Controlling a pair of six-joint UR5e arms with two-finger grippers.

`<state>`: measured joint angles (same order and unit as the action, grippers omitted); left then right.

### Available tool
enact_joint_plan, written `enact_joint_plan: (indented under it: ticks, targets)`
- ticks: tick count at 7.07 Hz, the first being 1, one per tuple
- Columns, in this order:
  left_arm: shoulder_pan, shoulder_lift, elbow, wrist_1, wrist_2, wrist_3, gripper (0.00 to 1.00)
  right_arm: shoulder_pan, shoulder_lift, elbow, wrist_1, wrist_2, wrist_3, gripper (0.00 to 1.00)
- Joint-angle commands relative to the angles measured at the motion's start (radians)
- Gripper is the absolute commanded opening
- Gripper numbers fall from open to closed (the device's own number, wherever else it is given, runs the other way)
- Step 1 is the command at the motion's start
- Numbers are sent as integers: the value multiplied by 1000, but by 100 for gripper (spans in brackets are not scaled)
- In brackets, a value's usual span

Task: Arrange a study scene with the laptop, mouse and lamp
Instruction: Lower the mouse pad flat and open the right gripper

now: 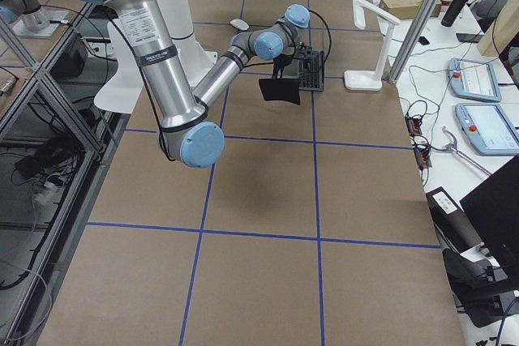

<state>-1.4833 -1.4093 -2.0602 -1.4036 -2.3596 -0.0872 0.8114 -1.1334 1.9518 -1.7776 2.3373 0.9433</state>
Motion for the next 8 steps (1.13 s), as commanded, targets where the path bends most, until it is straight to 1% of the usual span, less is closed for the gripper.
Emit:
enact_joint_plan:
  ticks: [1,3,5,6,8]
  targets:
    - [-2,1,0,0,-1,0,99,-3,6,1,-5,-10,0,100]
    - [0,0,0,12,-1,-2,99,17,-3,-1,-5,-9,-3,100]
    - [0,-28,2,60,-1,-17,99,47,-32,-10,-5,-3,-18,100]
    - [0,-66,-3,96,-1,-60,99,58,-51,-13,-5,-3,-35,100]
    - [2,-120,-12,100,-4,-204,99,81,-75,-51,-5,-3,-82,100]
